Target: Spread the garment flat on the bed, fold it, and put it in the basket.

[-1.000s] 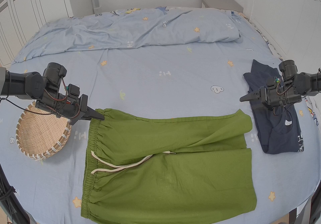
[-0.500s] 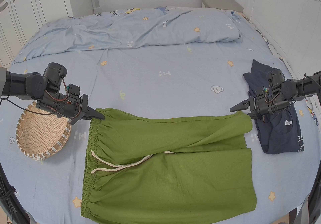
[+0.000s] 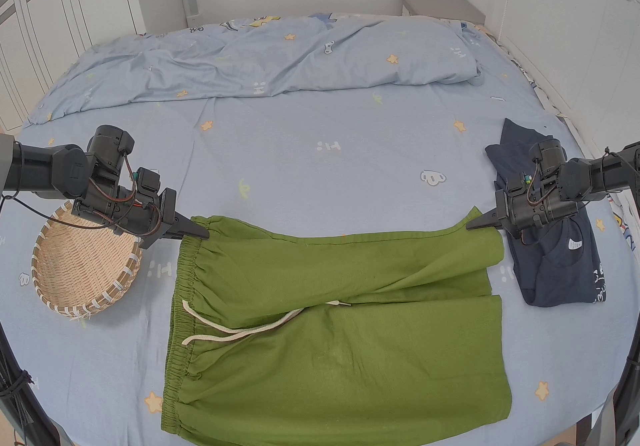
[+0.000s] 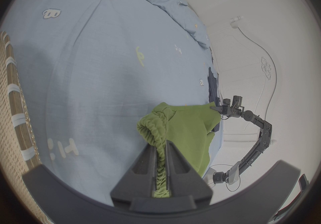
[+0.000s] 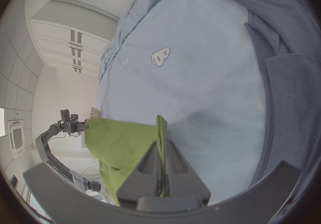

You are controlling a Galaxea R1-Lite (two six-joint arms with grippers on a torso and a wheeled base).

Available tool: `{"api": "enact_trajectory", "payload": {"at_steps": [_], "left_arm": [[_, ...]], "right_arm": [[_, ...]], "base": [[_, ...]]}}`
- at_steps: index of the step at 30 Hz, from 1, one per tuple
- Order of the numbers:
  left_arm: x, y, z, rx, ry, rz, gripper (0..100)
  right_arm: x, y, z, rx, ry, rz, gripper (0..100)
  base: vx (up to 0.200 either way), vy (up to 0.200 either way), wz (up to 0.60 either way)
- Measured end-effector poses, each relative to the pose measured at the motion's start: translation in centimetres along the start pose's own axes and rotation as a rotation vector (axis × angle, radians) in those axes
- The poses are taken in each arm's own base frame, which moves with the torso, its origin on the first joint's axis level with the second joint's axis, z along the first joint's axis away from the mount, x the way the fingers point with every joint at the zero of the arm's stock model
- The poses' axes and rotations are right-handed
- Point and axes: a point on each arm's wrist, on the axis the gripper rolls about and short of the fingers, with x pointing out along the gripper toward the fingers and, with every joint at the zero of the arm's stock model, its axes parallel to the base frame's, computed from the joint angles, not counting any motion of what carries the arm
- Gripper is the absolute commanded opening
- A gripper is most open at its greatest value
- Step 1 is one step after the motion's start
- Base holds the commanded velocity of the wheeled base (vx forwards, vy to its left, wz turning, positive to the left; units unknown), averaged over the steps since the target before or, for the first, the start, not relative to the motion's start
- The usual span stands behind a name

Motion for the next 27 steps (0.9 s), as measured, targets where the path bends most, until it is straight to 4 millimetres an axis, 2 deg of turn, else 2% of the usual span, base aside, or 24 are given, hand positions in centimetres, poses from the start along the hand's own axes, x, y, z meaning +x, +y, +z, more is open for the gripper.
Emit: {"api": "enact_trajectory", "payload": {"at_steps": [8, 22, 27], "left_arm": [[-0.3, 0.2, 0.3, 0.004, -0.016, 0.002, 0], [-2.4, 2.3, 1.7, 0.033, -0.16, 0.04, 0], [-2.6, 3.1, 2.0, 0.04, -0.189, 0.048, 0]], "right_arm": [[-0.2, 0.4, 0.0, -0.013, -0.005, 0.002, 0], [-1.1, 4.4, 2.0, -0.189, -0.135, 0.05, 0], [-1.2, 5.5, 2.6, -0.248, -0.185, 0.069, 0]], "base": [[0.0, 0.0, 0.0], [0.0, 0.0, 0.0], [0.0, 0.0, 0.0]]}}
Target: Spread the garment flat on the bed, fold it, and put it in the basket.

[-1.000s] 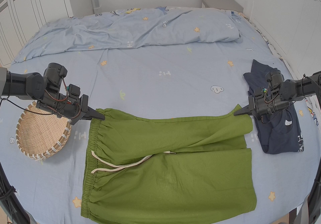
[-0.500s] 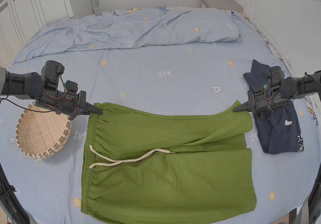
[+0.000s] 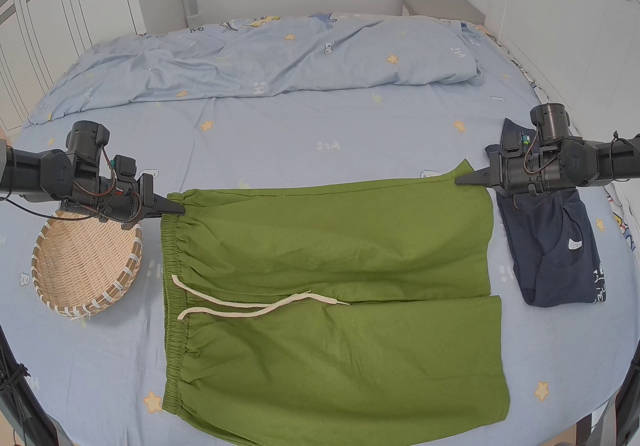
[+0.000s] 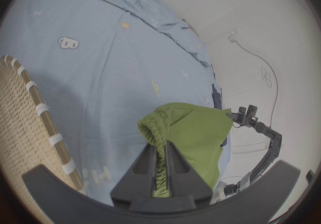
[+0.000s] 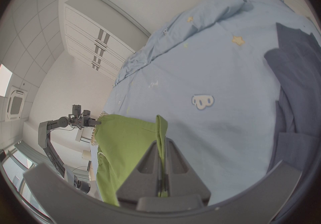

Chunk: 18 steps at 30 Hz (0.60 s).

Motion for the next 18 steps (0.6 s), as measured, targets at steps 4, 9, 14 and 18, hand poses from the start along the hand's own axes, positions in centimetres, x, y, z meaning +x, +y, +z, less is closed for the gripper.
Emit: {"api": "enact_trajectory", "payload": {"at_steps": [4, 9, 14, 18], "left_arm": [[0.4, 0.6, 0.2, 0.012, -0.02, 0.001, 0], [1.2, 1.4, 0.4, 0.048, -0.063, -0.005, 0], [1.8, 1.9, 0.4, 0.086, -0.107, -0.014, 0], [2.2, 2.2, 0.5, 0.115, -0.144, -0.022, 0]], "right_arm": [[0.1, 0.5, 0.6, -0.037, -0.04, 0.011, 0], [0.2, 1.1, 1.4, -0.069, -0.09, 0.024, 0], [0.4, 1.4, 2.3, -0.125, -0.153, 0.029, 0], [0.8, 1.3, 2.6, -0.156, -0.193, 0.016, 0]], "base": [[0.0, 0.0, 0.0], [0.0, 0.0, 0.0], [0.0, 0.0, 0.0], [0.0, 0.0, 0.0]]}}
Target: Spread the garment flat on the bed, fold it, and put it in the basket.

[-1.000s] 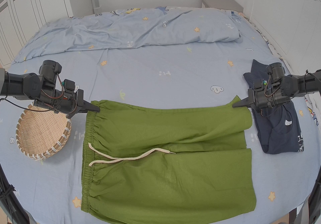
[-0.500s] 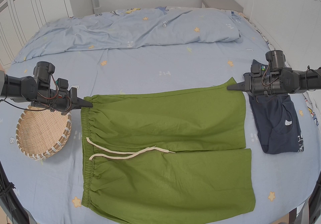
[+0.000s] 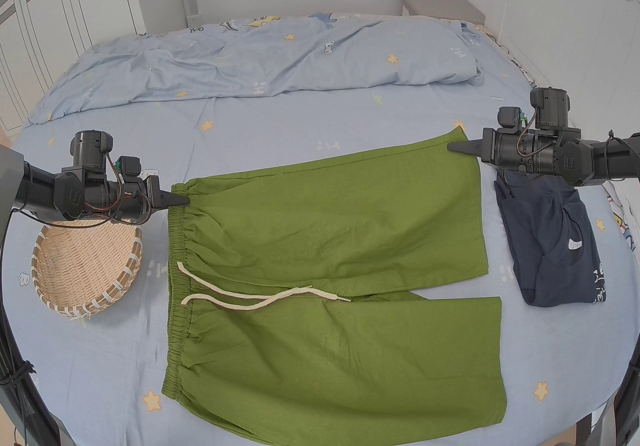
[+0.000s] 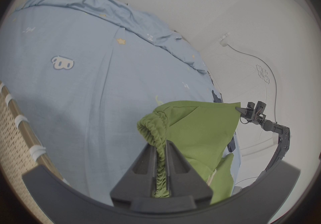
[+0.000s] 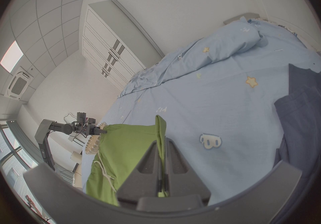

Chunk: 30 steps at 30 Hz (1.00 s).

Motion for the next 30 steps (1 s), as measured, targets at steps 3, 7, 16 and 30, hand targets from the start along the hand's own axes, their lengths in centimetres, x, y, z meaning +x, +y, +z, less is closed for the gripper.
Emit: {"api": "enact_trajectory", "payload": {"at_steps": [3, 7, 16, 30], "left_arm": [[0.3, 0.3, 0.0, 0.015, -0.02, -0.003, 0], [0.7, 0.7, -0.2, 0.02, -0.03, 0.01, 0], [1.2, 1.4, -0.4, 0.025, -0.059, 0.074, 0], [1.6, 1.3, -0.6, 0.032, -0.056, 0.069, 100]], "right_arm": [[0.6, -0.2, -0.2, -0.012, -0.013, -0.022, 0], [1.3, -0.8, -0.6, -0.022, -0.026, -0.04, 0], [2.4, -1.4, -1.0, -0.036, -0.05, -0.061, 0], [3.2, -1.6, -1.6, -0.027, -0.035, -0.056, 100]], "base": [[0.0, 0.0, 0.0], [0.0, 0.0, 0.0], [0.0, 0.0, 0.0], [0.0, 0.0, 0.0]]}}
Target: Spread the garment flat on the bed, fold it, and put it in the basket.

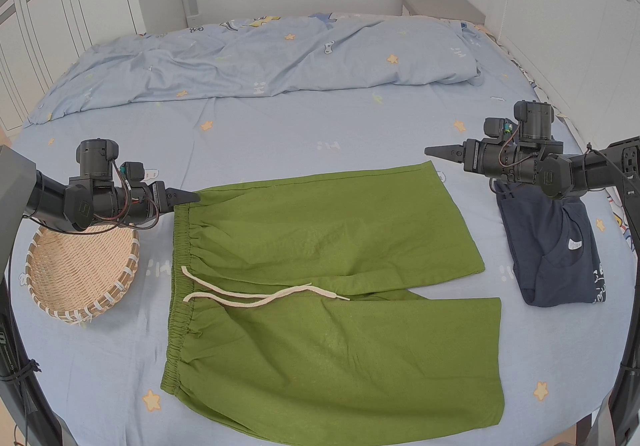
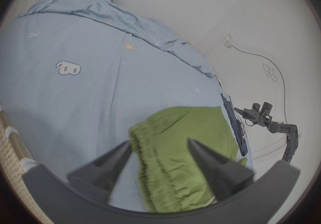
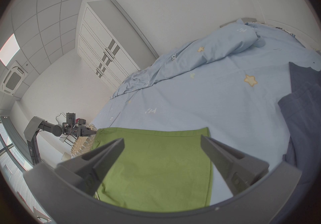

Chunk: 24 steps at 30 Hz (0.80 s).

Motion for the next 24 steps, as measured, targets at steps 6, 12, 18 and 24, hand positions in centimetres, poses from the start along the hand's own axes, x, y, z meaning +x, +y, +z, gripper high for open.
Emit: {"api": "enact_trajectory", "payload": {"at_steps": [6, 12, 18, 24], "left_arm": [[-0.1, -0.4, -0.1, 0.024, -0.024, -0.011, 100], [-1.3, -1.9, 0.1, 0.055, -0.055, -0.026, 100], [-3.2, -3.9, -0.3, 0.072, -0.066, -0.043, 100], [-5.2, -5.0, -3.2, 0.019, -0.007, -0.04, 100]], "right_arm": [[-0.1, -0.2, -0.2, 0.006, 0.004, -0.003, 100], [-1.2, -0.4, -0.4, 0.025, 0.011, -0.02, 100], [-3.9, 0.0, -2.0, 0.088, 0.059, -0.055, 100], [-7.7, 1.2, -5.2, 0.168, 0.13, -0.092, 100]], "base": [[0.0, 0.0, 0.0], [0.0, 0.0, 0.0], [0.0, 0.0, 0.0], [0.0, 0.0, 0.0]]}}
